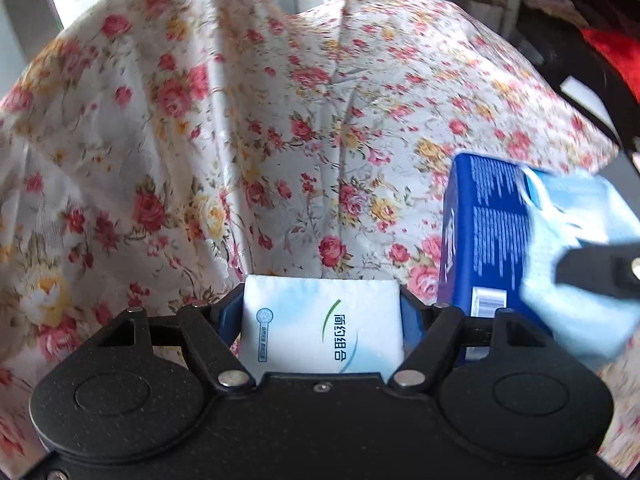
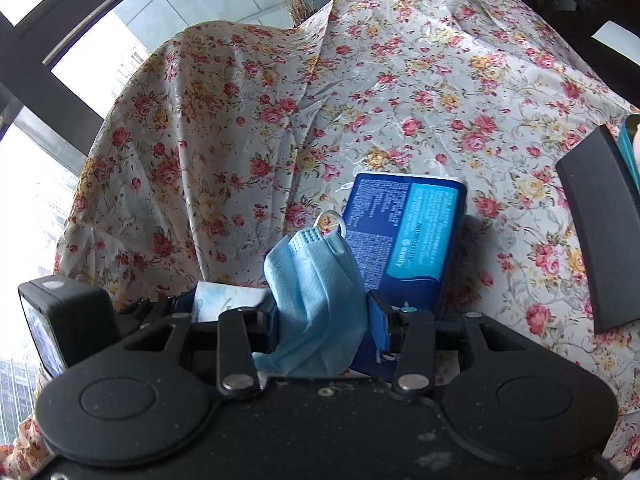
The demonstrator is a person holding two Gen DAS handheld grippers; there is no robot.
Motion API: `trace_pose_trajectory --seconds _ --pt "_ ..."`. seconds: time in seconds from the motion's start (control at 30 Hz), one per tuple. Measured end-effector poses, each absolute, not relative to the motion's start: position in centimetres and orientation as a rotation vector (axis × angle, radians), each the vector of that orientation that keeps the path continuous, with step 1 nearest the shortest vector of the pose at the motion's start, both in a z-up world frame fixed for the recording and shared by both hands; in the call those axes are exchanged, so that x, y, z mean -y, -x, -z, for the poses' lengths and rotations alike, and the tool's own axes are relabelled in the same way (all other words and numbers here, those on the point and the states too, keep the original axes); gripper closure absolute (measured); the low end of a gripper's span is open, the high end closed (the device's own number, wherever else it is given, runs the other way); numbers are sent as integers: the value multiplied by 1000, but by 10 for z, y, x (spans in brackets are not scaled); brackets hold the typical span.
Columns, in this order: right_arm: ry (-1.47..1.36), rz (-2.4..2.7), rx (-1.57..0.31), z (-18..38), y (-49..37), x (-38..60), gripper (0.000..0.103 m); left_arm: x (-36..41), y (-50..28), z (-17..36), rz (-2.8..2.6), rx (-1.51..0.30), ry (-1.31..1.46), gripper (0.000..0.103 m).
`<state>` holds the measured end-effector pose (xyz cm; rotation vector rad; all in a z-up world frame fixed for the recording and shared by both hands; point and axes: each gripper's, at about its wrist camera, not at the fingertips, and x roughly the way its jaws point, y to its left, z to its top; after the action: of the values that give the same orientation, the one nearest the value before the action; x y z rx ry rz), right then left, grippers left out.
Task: Organize soft objects
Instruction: 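Lift the blue mask with the right tool while the left tool holds the packet, then carry the white packet and blue mask over the gold tray with both tools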
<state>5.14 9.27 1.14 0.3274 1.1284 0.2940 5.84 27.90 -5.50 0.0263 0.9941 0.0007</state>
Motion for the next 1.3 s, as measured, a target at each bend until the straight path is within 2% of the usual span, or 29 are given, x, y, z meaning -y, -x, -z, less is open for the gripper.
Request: trace_pose_trajectory --seconds 0.33,0.67,0.9,1.3 --pt "-365 -261 -1121 -11 -51 -71 60 -280 -44 52 -8 -997 4 34" --pt "-348 -303 -1137 -9 -49 -86 60 -297 -12 61 -103 -1078 121 34" --pt "-296 -383 -1174 -2 -31 -103 60 -300 8 56 -182 -1108 100 34" --pt "-253 -415 -1250 21 25 -65 60 -247 30 50 -135 -1177 72 34"
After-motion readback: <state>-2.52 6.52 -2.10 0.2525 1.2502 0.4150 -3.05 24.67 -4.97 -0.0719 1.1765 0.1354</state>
